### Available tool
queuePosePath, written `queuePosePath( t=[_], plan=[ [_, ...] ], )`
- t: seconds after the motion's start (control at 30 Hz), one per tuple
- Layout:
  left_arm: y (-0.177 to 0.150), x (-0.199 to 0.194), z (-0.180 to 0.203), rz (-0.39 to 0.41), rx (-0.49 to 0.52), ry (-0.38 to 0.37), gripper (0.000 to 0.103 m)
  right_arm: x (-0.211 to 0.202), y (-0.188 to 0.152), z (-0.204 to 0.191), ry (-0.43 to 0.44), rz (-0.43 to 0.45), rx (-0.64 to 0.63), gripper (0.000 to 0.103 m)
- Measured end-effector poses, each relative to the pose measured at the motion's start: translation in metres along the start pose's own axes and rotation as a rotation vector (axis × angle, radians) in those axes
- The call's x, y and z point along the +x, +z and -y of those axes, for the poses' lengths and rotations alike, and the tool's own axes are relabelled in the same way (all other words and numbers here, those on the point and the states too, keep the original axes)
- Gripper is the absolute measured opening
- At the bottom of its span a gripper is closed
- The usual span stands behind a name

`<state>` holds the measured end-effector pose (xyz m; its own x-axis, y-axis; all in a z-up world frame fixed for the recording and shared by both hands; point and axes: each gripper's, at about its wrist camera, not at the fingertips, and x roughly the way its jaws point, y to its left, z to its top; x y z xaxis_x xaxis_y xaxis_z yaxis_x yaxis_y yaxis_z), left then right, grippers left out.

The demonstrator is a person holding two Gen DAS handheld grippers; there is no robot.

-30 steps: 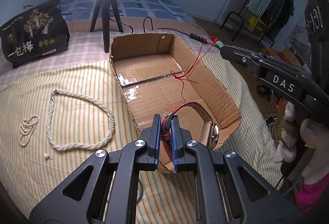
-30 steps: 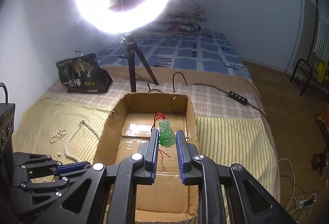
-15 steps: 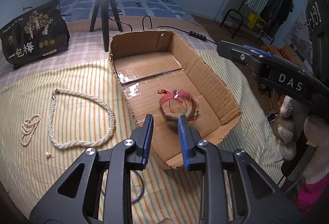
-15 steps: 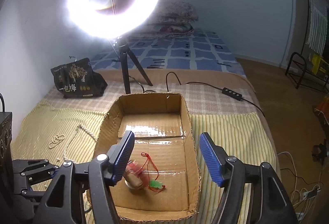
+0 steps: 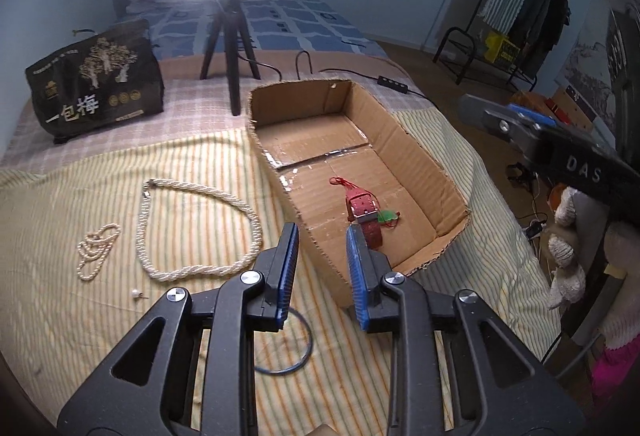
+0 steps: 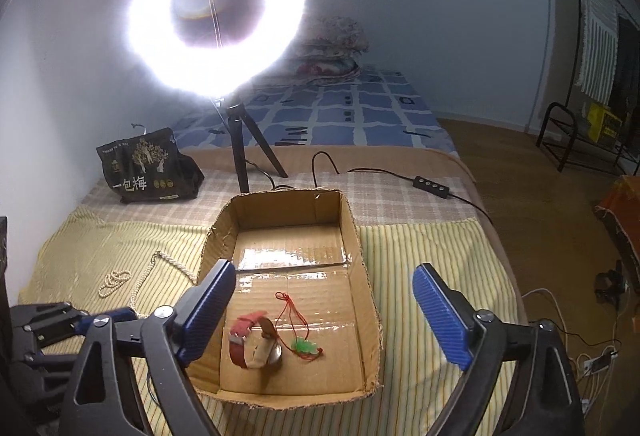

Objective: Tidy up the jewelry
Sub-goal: 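Open the left tool dropping the watch while the right tool releases the pendant into the box, then move the left tool to the loose pearl strand while the right tool approaches the black bangle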

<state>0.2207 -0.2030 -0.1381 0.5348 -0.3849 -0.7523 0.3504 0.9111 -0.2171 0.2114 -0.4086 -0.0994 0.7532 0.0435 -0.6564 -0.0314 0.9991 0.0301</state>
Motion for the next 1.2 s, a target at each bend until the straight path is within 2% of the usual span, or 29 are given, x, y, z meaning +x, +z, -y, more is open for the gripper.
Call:
queuePosePath(
  t=[0.1,0.33,0.47,0.7,1.0,1.2],
  plan=[
    [-0.001,-0.009,-0.008,0.011,-0.005,0.024,0.024,-0.008,-0.002,-0.004,-0.021,0.008,-0.008,0.099],
    [-0.009,-0.029,-0.038,0.023,-0.008,0.082,0.024,-0.026,-0.013,-0.016,-0.009,0.009,-0.036,0.100],
    [-0.016,-0.042,-0.066,0.028,-0.024,0.111,0.033,-0.037,-0.022,-0.026,0.022,0.007,-0.045,0.100],
    [-0.032,-0.065,-0.117,0.036,-0.064,0.149,0.033,-0.053,-0.041,-0.049,0.100,-0.011,-0.067,0.100],
    [-0.050,-0.075,-0.176,0.014,-0.138,0.202,0.033,-0.054,-0.072,-0.082,0.182,-0.092,-0.122,0.100],
    [-0.059,-0.067,-0.206,-0.021,-0.199,0.195,0.033,-0.037,-0.098,-0.091,0.201,-0.183,-0.103,0.096]
  ],
)
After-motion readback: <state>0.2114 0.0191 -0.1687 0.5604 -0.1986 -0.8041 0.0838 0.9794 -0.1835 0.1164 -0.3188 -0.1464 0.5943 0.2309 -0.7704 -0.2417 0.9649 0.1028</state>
